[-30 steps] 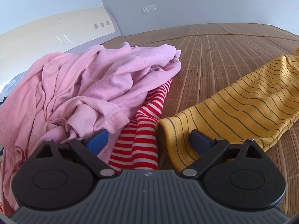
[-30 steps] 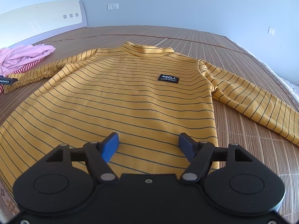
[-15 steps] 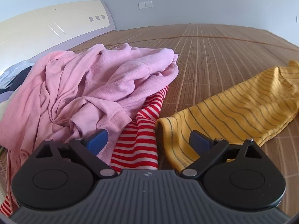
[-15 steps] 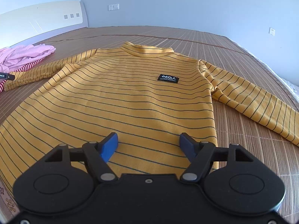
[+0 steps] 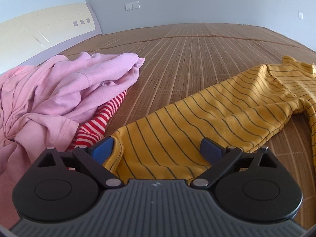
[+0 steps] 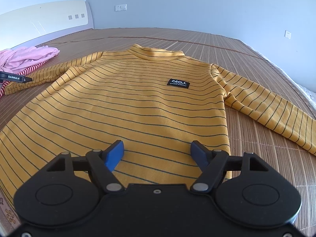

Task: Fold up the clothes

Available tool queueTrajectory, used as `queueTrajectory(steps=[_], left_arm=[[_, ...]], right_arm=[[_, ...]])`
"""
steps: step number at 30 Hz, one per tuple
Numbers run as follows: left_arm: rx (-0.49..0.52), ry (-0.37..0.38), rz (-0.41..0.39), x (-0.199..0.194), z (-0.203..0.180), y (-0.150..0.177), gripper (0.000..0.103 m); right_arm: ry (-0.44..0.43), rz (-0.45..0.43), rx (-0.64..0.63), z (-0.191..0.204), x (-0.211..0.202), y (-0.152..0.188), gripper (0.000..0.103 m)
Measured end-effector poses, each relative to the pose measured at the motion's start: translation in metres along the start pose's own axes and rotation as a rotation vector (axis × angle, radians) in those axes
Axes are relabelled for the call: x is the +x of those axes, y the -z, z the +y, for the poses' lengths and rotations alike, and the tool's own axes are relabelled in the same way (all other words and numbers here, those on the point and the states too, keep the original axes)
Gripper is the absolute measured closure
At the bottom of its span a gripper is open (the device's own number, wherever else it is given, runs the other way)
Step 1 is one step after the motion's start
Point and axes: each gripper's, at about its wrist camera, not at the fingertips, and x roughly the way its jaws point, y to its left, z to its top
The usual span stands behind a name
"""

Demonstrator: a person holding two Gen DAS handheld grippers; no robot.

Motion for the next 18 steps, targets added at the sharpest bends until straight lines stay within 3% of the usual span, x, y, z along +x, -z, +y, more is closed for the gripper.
queueTrajectory(steps=[4,8,13,18], left_arm=[[-0.023,-0.001,0.002,-0.008,0.024,0.017,0.005],[0.053,-0.030,-0.012,-0.019,0.043,0.029,0.004],[0.067,-0.067,0.000,-0.024,0.055,0.031,0.004],[-0.006,-0.087,0.038,-0.035,0.063,0.025,0.005]], right_arm=[[0.001,0.000,0.001,0.000,0.000,0.000,0.026],[-0.001,-0.003,0.004,0.000,0.001,0.001,0.024],[-0.001,-0.003,0.006,-0.001,0.001,0.001,0.024],[0.001,-0.004,0.003,-0.002,0.002,0.000,0.024]])
